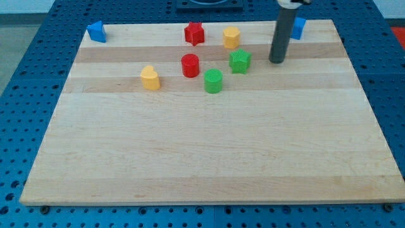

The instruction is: Move the green star towards the center left side of the board

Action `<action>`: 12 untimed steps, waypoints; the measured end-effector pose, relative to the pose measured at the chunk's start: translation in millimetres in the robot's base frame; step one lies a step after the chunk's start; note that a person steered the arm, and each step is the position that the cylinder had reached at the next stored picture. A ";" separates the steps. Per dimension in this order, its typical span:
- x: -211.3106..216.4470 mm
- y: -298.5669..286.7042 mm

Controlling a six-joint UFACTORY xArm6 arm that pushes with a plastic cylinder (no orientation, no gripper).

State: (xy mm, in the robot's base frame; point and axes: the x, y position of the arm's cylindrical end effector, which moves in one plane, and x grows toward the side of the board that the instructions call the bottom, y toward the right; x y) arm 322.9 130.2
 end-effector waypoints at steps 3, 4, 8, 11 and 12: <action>-32.2 -42.2; -10.9 -74.5; 67.1 -54.5; 175.4 -175.6; 178.4 -138.5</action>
State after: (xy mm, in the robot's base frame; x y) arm 501.3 -8.3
